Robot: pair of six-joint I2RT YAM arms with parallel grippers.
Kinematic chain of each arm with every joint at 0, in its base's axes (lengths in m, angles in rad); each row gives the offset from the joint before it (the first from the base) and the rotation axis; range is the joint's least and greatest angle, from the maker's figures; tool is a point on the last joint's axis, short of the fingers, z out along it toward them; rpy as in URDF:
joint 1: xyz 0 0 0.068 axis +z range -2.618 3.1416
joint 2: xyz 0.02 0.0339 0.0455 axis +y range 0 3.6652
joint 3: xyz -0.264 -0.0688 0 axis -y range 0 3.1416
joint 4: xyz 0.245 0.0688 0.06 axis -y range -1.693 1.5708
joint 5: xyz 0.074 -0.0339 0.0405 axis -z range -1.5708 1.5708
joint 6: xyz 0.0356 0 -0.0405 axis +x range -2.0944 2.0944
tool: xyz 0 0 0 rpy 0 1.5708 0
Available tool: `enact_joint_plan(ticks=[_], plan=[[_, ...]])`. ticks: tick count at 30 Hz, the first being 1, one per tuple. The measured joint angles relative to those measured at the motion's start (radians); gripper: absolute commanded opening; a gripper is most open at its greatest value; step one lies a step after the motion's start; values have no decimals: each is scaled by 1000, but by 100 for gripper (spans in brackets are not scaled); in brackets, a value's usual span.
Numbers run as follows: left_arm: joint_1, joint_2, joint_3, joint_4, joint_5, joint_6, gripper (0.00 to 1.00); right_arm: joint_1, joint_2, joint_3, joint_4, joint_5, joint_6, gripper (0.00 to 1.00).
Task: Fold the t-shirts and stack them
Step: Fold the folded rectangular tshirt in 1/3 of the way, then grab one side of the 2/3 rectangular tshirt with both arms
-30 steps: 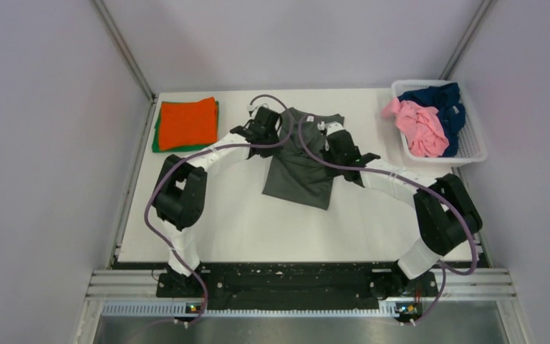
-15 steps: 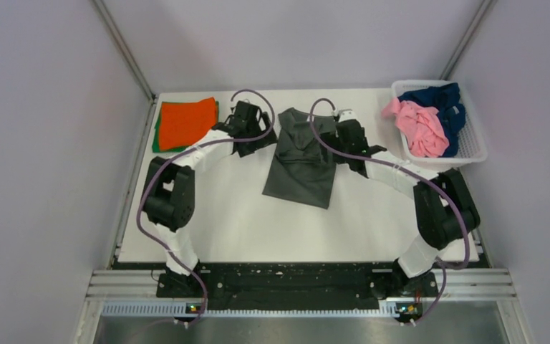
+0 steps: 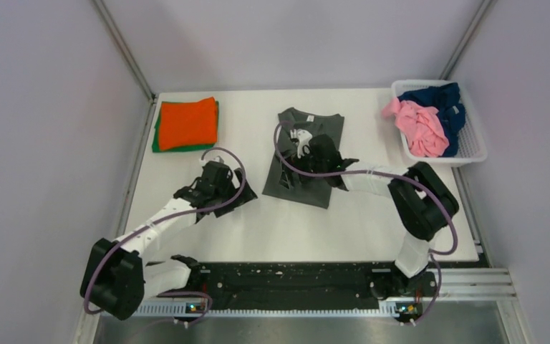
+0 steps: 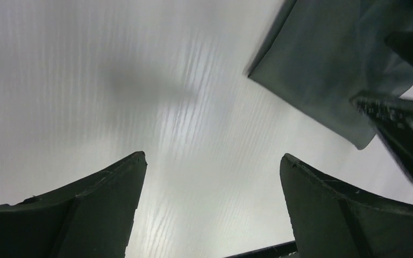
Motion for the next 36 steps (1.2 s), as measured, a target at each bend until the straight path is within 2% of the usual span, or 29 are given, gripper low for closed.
enact_joint_plan(ticks=[7, 11, 17, 21, 22, 25, 29, 32, 36], plan=[[0, -193, -151, -16, 0, -58, 99, -5, 147, 123, 24, 106, -21, 99], [0, -222, -164, -25, 0, -70, 99, -31, 211, 199, 72, 206, -29, 99], [0, -220, -164, -20, 4, -70, 98, -143, 251, 270, 68, 274, -31, 99], [0, -121, -143, 22, 25, -68, 89, -170, 90, 142, 70, 290, -35, 99], [0, -90, -132, 34, 34, -66, 86, -166, 17, 81, 71, 290, -26, 99], [0, 42, -77, 87, 74, -66, 69, -155, -236, -124, 107, 279, 33, 99], [0, 207, 16, 159, 116, -63, 59, -154, -517, -393, 157, 294, 164, 98], [0, 306, 67, 206, 145, -61, 54, -154, -584, -486, 121, 305, 242, 98], [0, 415, 140, 236, 184, -61, 53, -154, -605, -491, 61, 314, 290, 96]])
